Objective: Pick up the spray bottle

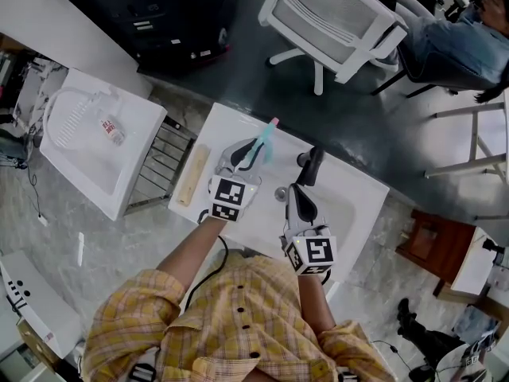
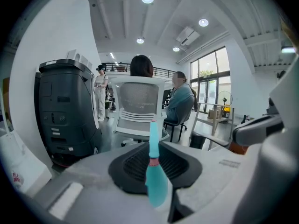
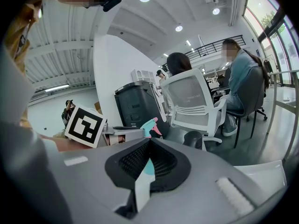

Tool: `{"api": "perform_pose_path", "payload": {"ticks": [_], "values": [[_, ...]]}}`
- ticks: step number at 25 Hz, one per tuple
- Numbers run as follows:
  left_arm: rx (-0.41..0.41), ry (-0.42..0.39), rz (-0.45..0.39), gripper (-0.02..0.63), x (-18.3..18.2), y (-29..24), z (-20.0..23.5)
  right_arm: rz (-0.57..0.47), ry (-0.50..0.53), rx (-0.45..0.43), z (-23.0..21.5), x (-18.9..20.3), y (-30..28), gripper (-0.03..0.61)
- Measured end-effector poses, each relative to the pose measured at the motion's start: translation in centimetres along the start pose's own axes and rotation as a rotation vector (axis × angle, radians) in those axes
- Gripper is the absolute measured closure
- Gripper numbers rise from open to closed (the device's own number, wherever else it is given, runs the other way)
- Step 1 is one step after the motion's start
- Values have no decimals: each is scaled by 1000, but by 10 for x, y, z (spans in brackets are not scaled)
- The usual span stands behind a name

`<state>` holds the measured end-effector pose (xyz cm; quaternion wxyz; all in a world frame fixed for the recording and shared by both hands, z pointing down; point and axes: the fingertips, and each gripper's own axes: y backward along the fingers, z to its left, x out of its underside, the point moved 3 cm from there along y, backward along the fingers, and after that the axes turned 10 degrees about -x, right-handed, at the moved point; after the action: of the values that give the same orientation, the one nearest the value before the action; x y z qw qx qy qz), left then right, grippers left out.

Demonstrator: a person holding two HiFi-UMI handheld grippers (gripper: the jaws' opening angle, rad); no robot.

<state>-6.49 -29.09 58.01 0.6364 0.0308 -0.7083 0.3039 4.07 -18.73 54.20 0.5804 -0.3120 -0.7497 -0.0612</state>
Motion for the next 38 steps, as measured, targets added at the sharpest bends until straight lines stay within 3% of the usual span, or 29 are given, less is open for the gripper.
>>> {"api": "perform_pose_path", "payload": {"ticks": [38], "values": [[-83,38,-177,552,-67,104,-21,-113,110,-6,34,-63,51,578]]}}
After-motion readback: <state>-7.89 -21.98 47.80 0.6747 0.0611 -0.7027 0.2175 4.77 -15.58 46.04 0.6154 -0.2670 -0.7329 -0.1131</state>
